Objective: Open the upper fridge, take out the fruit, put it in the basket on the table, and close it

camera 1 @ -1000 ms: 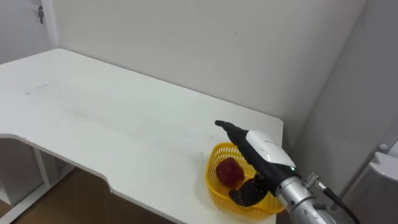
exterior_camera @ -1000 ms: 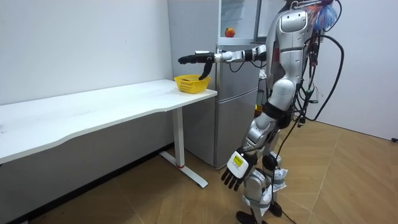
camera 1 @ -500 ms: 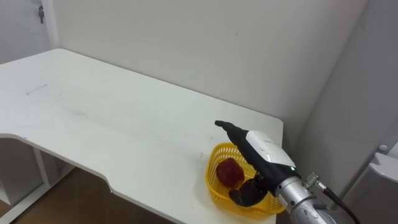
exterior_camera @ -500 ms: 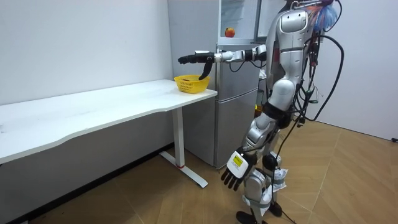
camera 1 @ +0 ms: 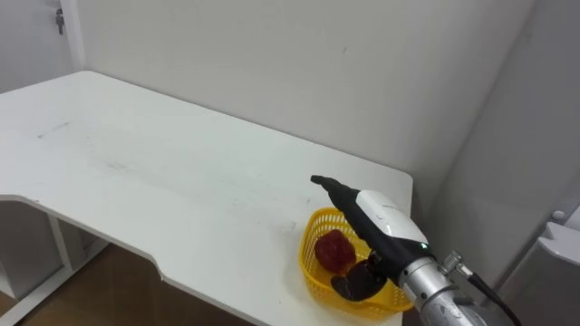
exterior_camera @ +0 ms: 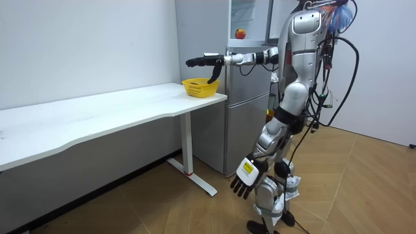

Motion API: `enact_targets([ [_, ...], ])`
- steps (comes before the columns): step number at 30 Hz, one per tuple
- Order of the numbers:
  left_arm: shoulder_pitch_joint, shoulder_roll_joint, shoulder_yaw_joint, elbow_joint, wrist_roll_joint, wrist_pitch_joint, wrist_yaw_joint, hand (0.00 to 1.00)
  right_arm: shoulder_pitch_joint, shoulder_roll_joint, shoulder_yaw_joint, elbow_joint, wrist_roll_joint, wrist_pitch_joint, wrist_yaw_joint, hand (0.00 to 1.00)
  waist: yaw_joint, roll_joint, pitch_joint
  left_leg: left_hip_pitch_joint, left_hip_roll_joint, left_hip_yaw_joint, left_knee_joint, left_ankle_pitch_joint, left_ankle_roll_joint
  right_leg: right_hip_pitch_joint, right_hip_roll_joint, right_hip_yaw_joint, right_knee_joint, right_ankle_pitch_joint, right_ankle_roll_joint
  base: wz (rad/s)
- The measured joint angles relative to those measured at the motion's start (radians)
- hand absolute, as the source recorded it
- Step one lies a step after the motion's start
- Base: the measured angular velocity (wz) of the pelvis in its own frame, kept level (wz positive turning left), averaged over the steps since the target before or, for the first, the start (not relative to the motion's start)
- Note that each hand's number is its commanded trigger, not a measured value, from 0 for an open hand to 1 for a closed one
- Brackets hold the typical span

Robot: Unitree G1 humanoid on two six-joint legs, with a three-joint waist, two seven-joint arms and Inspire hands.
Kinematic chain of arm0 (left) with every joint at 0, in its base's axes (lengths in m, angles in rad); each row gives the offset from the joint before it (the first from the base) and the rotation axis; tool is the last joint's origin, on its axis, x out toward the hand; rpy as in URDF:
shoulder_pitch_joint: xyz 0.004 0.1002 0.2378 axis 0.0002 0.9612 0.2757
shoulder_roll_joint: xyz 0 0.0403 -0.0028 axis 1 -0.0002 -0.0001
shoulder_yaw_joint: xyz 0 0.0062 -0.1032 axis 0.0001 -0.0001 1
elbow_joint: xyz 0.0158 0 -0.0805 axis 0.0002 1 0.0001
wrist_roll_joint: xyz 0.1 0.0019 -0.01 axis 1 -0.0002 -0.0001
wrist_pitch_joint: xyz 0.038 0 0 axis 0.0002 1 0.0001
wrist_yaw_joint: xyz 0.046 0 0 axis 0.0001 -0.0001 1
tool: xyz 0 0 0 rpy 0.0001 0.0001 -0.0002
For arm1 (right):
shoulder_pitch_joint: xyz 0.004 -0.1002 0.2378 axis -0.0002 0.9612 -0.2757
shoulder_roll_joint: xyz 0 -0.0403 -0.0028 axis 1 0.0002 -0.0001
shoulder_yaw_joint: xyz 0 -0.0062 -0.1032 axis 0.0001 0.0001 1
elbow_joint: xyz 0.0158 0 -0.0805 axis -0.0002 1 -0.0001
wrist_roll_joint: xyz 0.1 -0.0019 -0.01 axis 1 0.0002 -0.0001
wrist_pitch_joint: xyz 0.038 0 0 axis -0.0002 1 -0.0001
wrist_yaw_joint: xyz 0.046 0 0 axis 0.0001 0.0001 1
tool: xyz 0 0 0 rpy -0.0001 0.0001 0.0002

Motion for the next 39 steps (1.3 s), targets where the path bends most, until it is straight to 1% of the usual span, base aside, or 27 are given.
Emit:
enact_targets([
  [2, 0.000, 0.000, 0.000, 0.000, 0.000, 0.004, 0.000, 0.00, 0.000, 0.005, 0.000, -0.003, -0.008, 0.000, 0.000, 0.00, -0.001, 0.003, -0.0010, 0.002, 0.000, 0.002, 0.000, 0.000, 0.000, 0.000, 0.000, 0.002, 0.000, 0.000, 0.000, -0.04],
  [9, -0.012, -0.009, 0.000, 0.000, 0.000, 0.003, 0.000, 0.00, 0.000, 0.007, -0.002, -0.046, -0.014, -0.004, 0.000, 0.00, -0.007, 0.023, -0.0051, 0.003, 0.000, 0.014, 0.000, 0.003, 0.003, -0.003, -0.002, 0.012, 0.000, 0.000, 0.000, -0.04],
  [13, -0.019, -0.011, 0.001, 0.000, 0.000, 0.002, -0.001, 0.00, 0.000, 0.007, -0.009, -0.079, -0.014, -0.006, -0.006, 0.00, -0.011, 0.023, -0.0058, 0.003, 0.000, 0.015, -0.001, 0.005, 0.002, -0.002, -0.001, 0.013, 0.000, 0.000, 0.000, 0.00],
  [14, -0.020, -0.012, 0.001, 0.000, -0.001, 0.002, 0.000, 0.00, 0.000, 0.007, -0.012, -0.089, -0.008, -0.011, -0.014, 0.00, -0.018, 0.023, -0.0058, 0.005, 0.001, 0.017, -0.002, 0.006, 0.002, -0.002, -0.002, 0.014, 0.000, 0.000, 0.000, 0.00],
  [15, -0.019, -0.013, 0.000, 0.000, -0.002, 0.001, 0.000, 0.00, 0.000, 0.007, -0.013, -0.091, 0.007, -0.018, -0.027, 0.00, -0.020, 0.023, -0.0057, 0.008, 0.002, 0.022, -0.003, 0.007, 0.003, 0.000, -0.001, 0.021, 0.000, 0.000, 0.000, -0.05],
  [17, -0.013, -0.012, 0.001, 0.000, -0.001, 0.000, 0.001, 0.00, 0.000, 0.008, -0.017, -0.101, 0.047, -0.018, -0.034, 0.00, -0.024, 0.024, -0.0049, 0.012, 0.002, 0.030, -0.005, 0.007, 0.003, 0.000, 0.000, 0.036, 0.000, 0.000, 0.000, -0.12],
  [18, -0.007, -0.012, 0.001, 0.000, -0.001, 0.000, 0.004, 0.00, 0.000, 0.013, -0.024, -0.111, 0.081, -0.018, -0.035, 0.00, -0.031, 0.031, -0.0015, 0.015, 0.004, 0.036, -0.005, 0.007, 0.003, 0.000, 0.000, 0.044, 0.000, 0.001, 0.000, -0.15],
  [19, -0.003, -0.012, 0.001, 0.000, -0.001, 0.000, 0.007, 0.00, 0.001, 0.015, -0.027, -0.119, 0.099, -0.018, -0.035, 0.00, -0.034, 0.032, -0.0009, 0.016, 0.004, 0.039, -0.005, 0.007, 0.003, 0.000, 0.000, 0.046, 0.000, 0.002, 0.001, -0.10],
  [20, 0.002, -0.012, 0.001, 0.000, 0.000, 0.000, 0.011, 0.00, 0.010, 0.017, -0.045, -0.146, 0.134, -0.018, -0.034, 0.00, -0.049, 0.033, -0.0011, 0.016, 0.004, 0.040, -0.005, 0.006, 0.004, -0.001, 0.000, 0.047, 0.000, 0.002, 0.001, -0.05],
  [21, 0.010, -0.014, 0.003, 0.000, 0.010, 0.000, 0.019, 0.00, 0.025, 0.022, -0.074, -0.188, 0.147, -0.018, -0.035, 0.00, -0.057, 0.039, -0.0003, 0.015, 0.005, 0.043, -0.005, 0.006, 0.004, -0.002, 0.000, 0.049, 0.001, 0.004, 0.002, -0.06],
  [22, 0.013, -0.017, 0.004, 0.000, 0.012, 0.000, 0.020, 0.00, 0.034, 0.023, -0.092, -0.210, 0.147, -0.020, -0.037, 0.00, -0.058, 0.042, -0.0004, 0.016, 0.005, 0.048, -0.004, 0.006, 0.005, -0.003, 0.000, 0.052, 0.001, 0.004, 0.002, -0.13],
  [23, 0.019, -0.024, 0.006, 0.000, 0.011, 0.001, 0.022, 0.00, 0.040, 0.024, -0.117, -0.243, 0.151, -0.028, -0.050, 0.00, -0.065, 0.051, -0.0016, 0.016, 0.007, 0.056, -0.002, 0.004, 0.008, -0.004, 0.000, 0.060, 0.002, 0.004, 0.002, -0.18],
  [24, 0.023, -0.035, 0.006, 0.000, 0.011, 0.001, 0.029, 0.00, 0.047, 0.027, -0.140, -0.271, 0.157, -0.037, -0.068, 0.00, -0.072, 0.065, -0.0058, 0.016, 0.008, 0.063, -0.003, 0.003, 0.009, -0.007, 0.000, 0.063, 0.003, 0.009, 0.004, -0.17],
  [25, 0.025, -0.041, 0.006, 0.000, 0.011, 0.000, 0.034, 0.00, 0.053, 0.031, -0.150, -0.284, 0.159, -0.042, -0.079, 0.00, -0.076, 0.072, -0.0093, 0.017, 0.009, 0.066, -0.003, 0.003, 0.009, -0.009, 0.000, 0.066, 0.003, 0.011, 0.005, -0.14],
  [26, 0.027, -0.052, 0.006, 0.000, 0.011, 0.000, 0.049, 0.00, 0.066, 0.049, -0.175, -0.299, 0.168, -0.059, -0.091, 0.00, -0.088, 0.083, -0.0140, 0.019, 0.008, 0.069, -0.003, 0.003, 0.010, -0.009, -0.001, 0.071, 0.003, 0.012, 0.006, -0.09],
  [27, 0.027, -0.056, 0.005, 0.000, 0.011, -0.002, 0.053, 0.00, 0.079, 0.056, -0.184, -0.309, 0.177, -0.062, -0.098, 0.00, -0.094, 0.092, -0.0152, 0.019, 0.008, 0.070, -0.004, 0.003, 0.010, -0.009, -0.001, 0.072, 0.002, 0.013, 0.006, -0.08],
  [28, 0.029, -0.058, 0.005, 0.002, 0.005, -0.011, 0.062, 0.00, 0.112, 0.066, -0.200, -0.331, 0.196, -0.071, -0.109, 0.00, -0.109, 0.095, -0.0223, 0.022, 0.008, 0.073, -0.005, 0.003, 0.011, -0.009, -0.001, 0.074, 0.003, 0.013, 0.006, -0.07],
  [29, 0.029, -0.058, 0.005, 0.002, -0.005, -0.014, 0.069, 0.00, 0.159, 0.065, -0.206, -0.362, 0.212, -0.071, -0.119, 0.00, -0.118, 0.103, -0.0228, 0.028, 0.009, 0.080, -0.009, 0.003, 0.011, -0.008, -0.001, 0.080, 0.003, 0.013, 0.006, -0.23],
  [30, 0.035, -0.060, 0.005, 0.003, -0.005, -0.017, 0.078, 0.00, 0.210, 0.068, -0.208, -0.390, 0.213, -0.071, -0.121, 0.00, -0.122, 0.109, -0.0230, 0.042, 0.011, 0.095, -0.019, 0.004, 0.012, -0.003, 0.001, 0.096, 0.003, 0.013, 0.006, -0.27],
  [31, 0.038, -0.062, 0.005, 0.004, -0.005, -0.019, 0.082, 0.00, 0.236, 0.068, -0.208, -0.406, 0.213, -0.071, -0.121, 0.00, -0.126, 0.114, -0.0221, 0.047, 0.011, 0.100, -0.021, 0.004, 0.012, 0.000, 0.002, 0.104, 0.003, 0.013, 0.006, -0.36],
  [33, 0.043, -0.069, 0.005, 0.018, -0.016, -0.028, 0.089, 0.00, 0.321, 0.082, -0.213, -0.455, 0.224, -0.072, -0.120, 0.00, -0.158, 0.129, -0.0231, 0.060, 0.013, 0.120, -0.037, 0.005, 0.011, -0.001, 0.002, 0.121, 0.005, 0.013, 0.006, -0.24],
  [34, 0.042, -0.071, 0.005, 0.019, -0.022, -0.032, 0.090, 0.00, 0.337, 0.087, -0.213, -0.476, 0.222, -0.078, -0.120, 0.00, -0.171, 0.132, -0.0222, 0.061, 0.013, 0.124, -0.038, 0.005, 0.011, -0.004, 0.003, 0.125, 0.008, 0.013, 0.006, -0.26],
  [35, 0.042, -0.076, 0.005, 0.018, -0.025, -0.044, 0.095, 0.00, 0.366, 0.098, -0.219, -0.515, 0.223, -0.084, -0.121, 0.00, -0.188, 0.134, -0.0230, 0.063, 0.017, 0.138, -0.041, 0.005, 0.011, -0.016, 0.004, 0.140, 0.020, 0.013, 0.006, -0.31],
  [36, 0.044, -0.080, 0.005, 0.018, -0.029, -0.057, 0.102, 0.00, 0.383, 0.105, -0.228, -0.539, 0.226, -0.093, -0.122, 0.00, -0.194, 0.138, -0.0206, 0.067, 0.018, 0.149, -0.043, 0.005, 0.011, -0.017, 0.006, 0.151, 0.021, 0.013, 0.006, -0.34],
  [37, 0.045, -0.082, 0.005, 0.018, -0.032, -0.064, 0.105, 0.00, 0.389, 0.107, -0.234, -0.550, 0.225, -0.094, -0.124, 0.00, -0.198, 0.139, -0.0195, 0.070, 0.019, 0.154, -0.045, 0.005, 0.011, -0.017, 0.007, 0.159, 0.021, 0.013, 0.006, -0.35],
  [38, 0.049, -0.086, 0.004, 0.018, -0.036, -0.073, 0.110, 0.00, 0.396, 0.113, -0.249, -0.565, 0.218, -0.097, -0.134, 0.00, -0.205, 0.138, -0.0198, 0.076, 0.020, 0.171, -0.050, 0.005, 0.011, -0.021, 0.009, 0.174, 0.022, 0.013, 0.005, -0.30],
  [39, 0.055, -0.085, 0.004, 0.020, -0.041, -0.077, 0.116, 0.00, 0.400, 0.125, -0.265, -0.583, 0.209, -0.099, -0.149, 0.00, -0.226, 0.136, -0.0195, 0.080, 0.020, 0.175, -0.054, 0.005, 0.011, -0.022, 0.010, 0.181, 0.022, 0.014, 0.005, -0.25],
])
